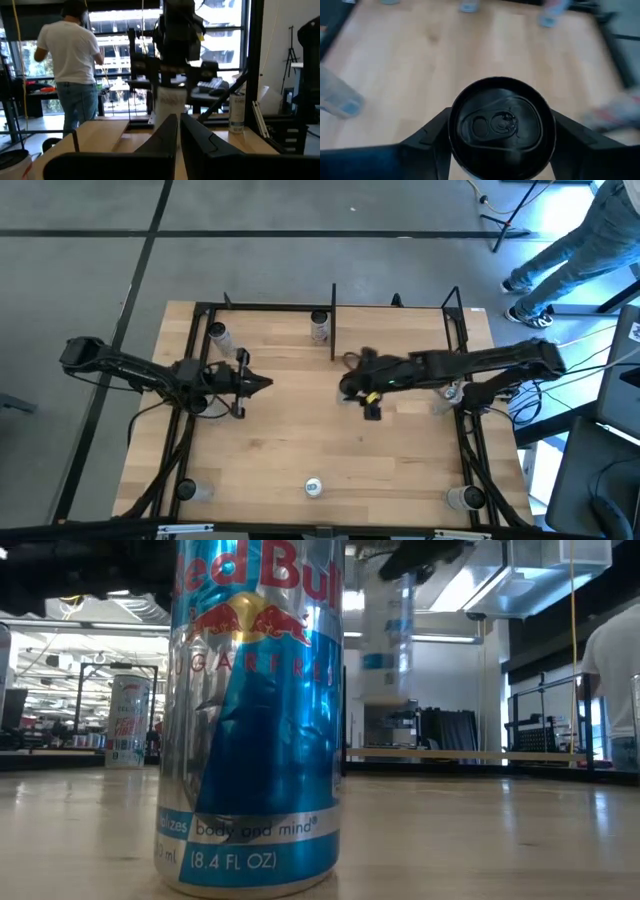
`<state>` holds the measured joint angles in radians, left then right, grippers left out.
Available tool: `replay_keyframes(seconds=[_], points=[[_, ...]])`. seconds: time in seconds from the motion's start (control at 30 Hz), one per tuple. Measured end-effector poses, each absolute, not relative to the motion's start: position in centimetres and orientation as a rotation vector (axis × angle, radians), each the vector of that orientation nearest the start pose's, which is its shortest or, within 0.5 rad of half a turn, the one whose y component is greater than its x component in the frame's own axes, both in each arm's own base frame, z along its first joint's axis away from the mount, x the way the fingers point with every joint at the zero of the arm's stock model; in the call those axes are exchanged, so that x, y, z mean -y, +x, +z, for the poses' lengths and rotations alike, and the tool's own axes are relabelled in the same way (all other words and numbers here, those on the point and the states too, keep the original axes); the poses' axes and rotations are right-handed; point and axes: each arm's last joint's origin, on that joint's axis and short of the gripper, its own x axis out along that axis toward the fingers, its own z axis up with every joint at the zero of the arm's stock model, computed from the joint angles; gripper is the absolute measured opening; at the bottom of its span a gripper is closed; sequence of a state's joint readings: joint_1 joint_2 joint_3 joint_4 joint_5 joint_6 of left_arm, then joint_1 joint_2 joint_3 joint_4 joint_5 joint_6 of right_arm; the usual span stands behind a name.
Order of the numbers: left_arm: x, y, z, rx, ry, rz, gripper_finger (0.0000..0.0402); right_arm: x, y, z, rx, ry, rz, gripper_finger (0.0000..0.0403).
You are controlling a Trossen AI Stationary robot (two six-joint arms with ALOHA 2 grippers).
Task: Place canned beverage on shelf
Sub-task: Put the center black soda can on the shelf
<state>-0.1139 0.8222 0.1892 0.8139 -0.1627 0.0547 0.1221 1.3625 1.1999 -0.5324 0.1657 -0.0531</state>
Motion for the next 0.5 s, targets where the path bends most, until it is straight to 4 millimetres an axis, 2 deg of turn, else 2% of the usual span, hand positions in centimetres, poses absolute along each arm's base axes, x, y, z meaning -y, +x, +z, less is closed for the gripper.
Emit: replay_keyframes(seconds=[0.3, 0.5], points=[[1.7, 19.2, 22.1, 0.118, 0.042, 0.052, 0.0011, 1.2, 23.5, 34.9, -0.721, -0.110, -0.260, 0.0222], [1.7, 19.5, 21.9, 0.106, 0.047, 0.063, 0.0011, 5.1, 22.7, 36.0, -0.646, -0.074, -0.389, 0.0222]])
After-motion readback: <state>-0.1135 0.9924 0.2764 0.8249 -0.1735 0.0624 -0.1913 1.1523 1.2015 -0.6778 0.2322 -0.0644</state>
